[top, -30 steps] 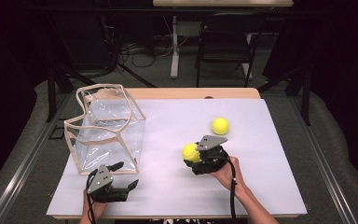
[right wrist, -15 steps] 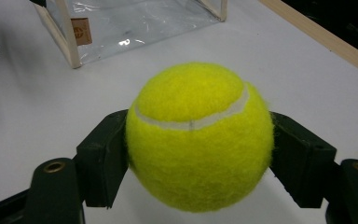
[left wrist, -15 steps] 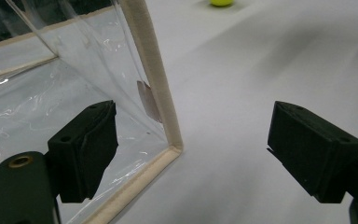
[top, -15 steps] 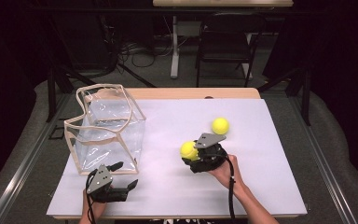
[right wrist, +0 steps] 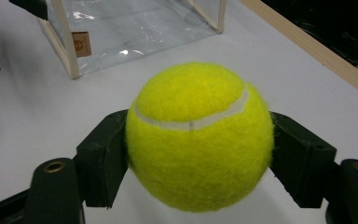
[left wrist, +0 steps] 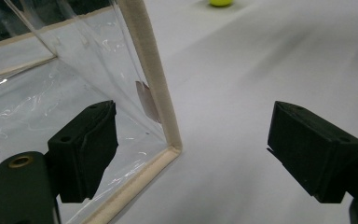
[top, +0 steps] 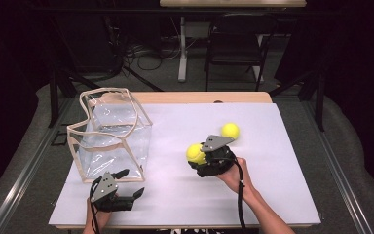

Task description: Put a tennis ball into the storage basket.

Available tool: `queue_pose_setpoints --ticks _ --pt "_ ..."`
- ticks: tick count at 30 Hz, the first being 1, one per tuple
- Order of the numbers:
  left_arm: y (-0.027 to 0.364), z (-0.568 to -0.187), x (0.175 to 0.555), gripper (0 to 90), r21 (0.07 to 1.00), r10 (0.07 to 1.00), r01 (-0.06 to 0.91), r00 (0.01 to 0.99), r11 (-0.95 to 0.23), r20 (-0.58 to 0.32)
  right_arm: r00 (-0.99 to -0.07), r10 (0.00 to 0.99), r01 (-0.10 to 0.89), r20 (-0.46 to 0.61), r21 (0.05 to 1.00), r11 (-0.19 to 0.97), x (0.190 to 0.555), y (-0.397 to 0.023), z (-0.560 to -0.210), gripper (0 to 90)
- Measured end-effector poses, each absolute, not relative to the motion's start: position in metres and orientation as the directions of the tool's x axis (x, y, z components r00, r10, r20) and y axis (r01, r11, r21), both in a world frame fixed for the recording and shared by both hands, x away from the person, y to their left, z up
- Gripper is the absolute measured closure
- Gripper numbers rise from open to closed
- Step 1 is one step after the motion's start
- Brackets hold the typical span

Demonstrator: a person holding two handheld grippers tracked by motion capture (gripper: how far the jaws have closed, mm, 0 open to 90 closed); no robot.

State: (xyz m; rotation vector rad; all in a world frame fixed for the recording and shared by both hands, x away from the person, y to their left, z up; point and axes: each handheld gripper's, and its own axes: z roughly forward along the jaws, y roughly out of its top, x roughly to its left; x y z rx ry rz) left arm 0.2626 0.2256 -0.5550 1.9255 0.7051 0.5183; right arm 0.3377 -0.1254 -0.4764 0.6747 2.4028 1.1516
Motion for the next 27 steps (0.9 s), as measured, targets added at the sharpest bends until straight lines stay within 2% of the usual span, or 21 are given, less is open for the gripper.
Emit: queue_pose_setpoints --ticks 5,27 --pt "0.226 -0.555 0.263 16.0 0.902 0.671 0.252 0.74 -0.351 0.055 -0.8 0.577 0.239 -0.167 0.793 0.561 0.34 -0.123 -0.472 26.3" --pt "0.225 -0.555 0.263 16.0 0.903 0.671 0.249 0.74 -0.351 0.056 -0.809 0.564 0.213 -0.166 0.811 0.545 0.351 -0.113 -0.454 26.3"
